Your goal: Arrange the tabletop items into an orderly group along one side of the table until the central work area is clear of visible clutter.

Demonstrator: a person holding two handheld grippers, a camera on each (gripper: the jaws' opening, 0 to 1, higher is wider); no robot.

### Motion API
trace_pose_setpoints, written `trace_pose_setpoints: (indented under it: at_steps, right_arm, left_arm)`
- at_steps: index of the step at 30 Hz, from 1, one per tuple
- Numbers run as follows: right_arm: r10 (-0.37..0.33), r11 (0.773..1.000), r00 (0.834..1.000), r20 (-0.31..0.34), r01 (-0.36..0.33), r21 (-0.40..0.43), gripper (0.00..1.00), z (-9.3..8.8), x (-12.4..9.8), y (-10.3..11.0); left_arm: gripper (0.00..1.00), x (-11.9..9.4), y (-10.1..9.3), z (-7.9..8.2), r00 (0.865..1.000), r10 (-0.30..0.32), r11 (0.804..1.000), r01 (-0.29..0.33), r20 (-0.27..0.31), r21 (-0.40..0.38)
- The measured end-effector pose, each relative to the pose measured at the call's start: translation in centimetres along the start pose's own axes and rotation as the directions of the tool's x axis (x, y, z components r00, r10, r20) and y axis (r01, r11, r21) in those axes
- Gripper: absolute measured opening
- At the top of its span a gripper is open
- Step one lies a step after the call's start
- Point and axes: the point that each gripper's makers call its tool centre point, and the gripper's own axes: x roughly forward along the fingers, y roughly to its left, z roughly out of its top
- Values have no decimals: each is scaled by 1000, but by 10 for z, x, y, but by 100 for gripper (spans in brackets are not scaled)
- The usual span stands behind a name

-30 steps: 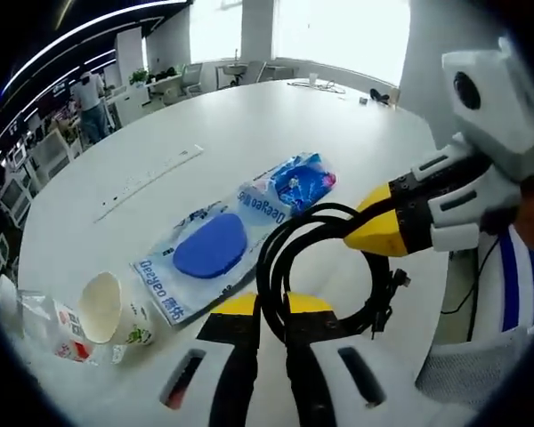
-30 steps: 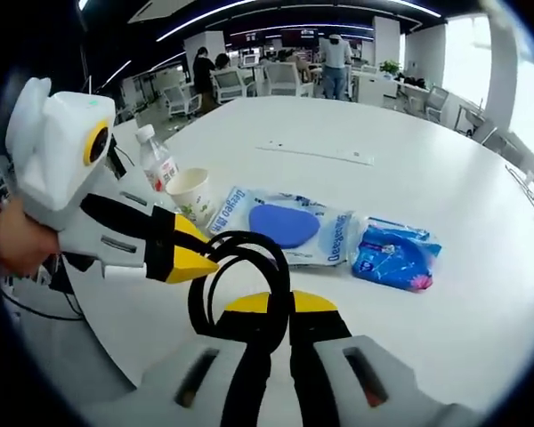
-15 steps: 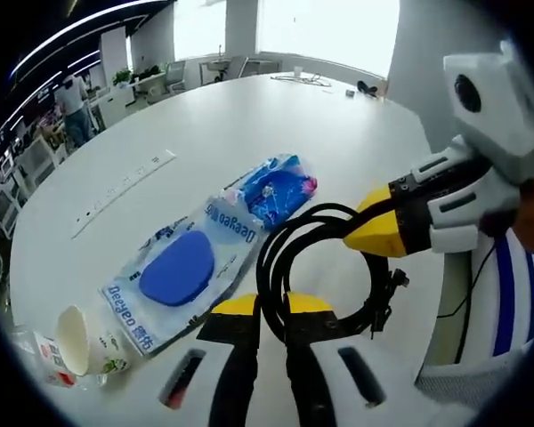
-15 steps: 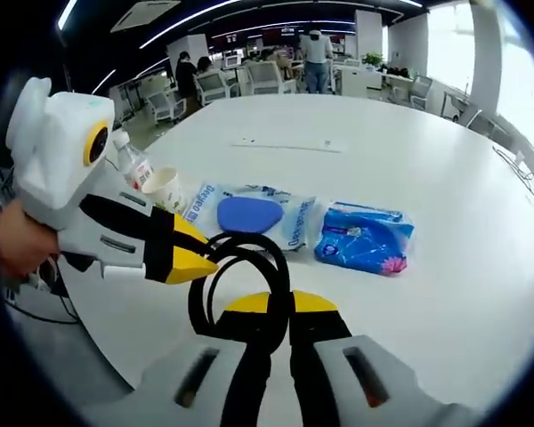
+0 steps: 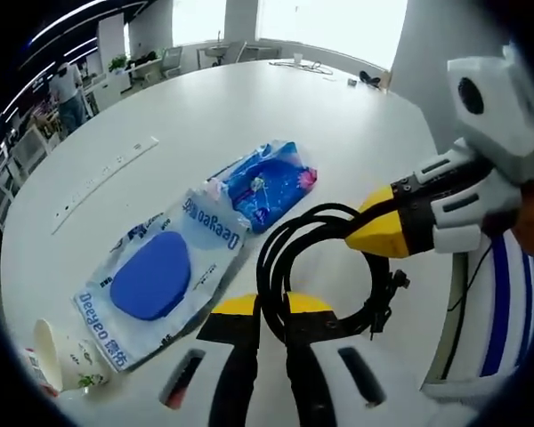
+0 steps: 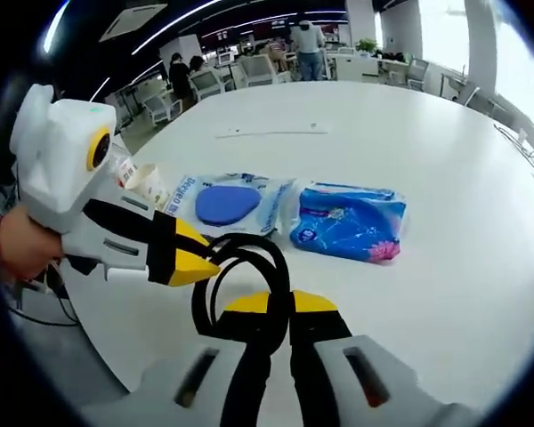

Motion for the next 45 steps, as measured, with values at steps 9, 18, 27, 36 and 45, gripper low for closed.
trace_pose_setpoints:
  at_steps: [9, 18, 27, 36, 45]
  right_arm:
    - [36, 999, 999, -22, -36, 22, 4, -6, 18, -7]
    - [47, 998, 998, -39, -45, 42, 4, -11, 30, -14]
    - [58, 998, 997, -46, -56, 34, 5, -16, 37, -18]
    - [50, 999, 997, -60, -48, 22, 6, -21, 44, -22]
    - [50, 999, 998, -47, -50, 4, 8, -20, 45, -22]
  left_arm:
    - [7, 20, 8, -7, 999, 2, 1000, -3, -45, -20]
    - [7, 32, 11, -9, 998, -5, 1000, 3, -68, -31]
    - [7, 38, 11, -11, 997, -7, 1000, 5, -77, -25]
    - [7, 41, 12, -12, 997, -6, 1000, 5, -75, -19]
    - [9, 40, 13, -11, 998, -4, 1000, 3, -65, -9]
